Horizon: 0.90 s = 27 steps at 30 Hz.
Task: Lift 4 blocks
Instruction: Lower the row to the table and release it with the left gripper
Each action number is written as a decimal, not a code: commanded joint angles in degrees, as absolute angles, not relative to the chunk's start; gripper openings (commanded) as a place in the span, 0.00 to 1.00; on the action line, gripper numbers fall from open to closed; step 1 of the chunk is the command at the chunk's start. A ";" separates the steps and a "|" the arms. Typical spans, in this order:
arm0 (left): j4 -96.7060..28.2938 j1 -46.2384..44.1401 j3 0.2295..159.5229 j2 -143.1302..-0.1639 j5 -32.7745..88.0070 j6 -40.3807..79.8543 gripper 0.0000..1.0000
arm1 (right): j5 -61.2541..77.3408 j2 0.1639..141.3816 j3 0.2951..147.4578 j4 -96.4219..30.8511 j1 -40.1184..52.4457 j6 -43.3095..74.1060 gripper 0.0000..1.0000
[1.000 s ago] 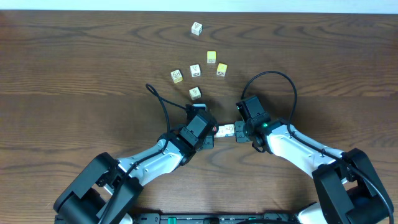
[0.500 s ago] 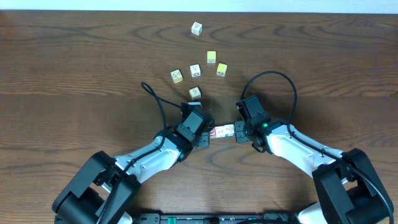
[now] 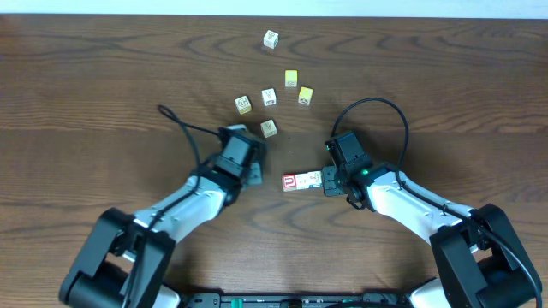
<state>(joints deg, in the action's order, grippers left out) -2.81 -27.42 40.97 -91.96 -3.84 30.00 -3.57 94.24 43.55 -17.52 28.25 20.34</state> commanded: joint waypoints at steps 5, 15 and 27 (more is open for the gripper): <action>-4.78 -22.20 42.22 -87.72 -5.19 26.76 0.07 | -3.25 94.83 44.14 -17.65 28.80 19.81 0.01; -5.98 -21.91 42.22 -87.48 -5.21 26.59 0.07 | -7.29 94.83 44.14 -18.70 28.80 19.84 0.01; -5.96 -21.91 42.24 -87.48 -5.21 26.57 0.08 | -10.22 94.83 44.88 -19.00 26.30 19.84 0.04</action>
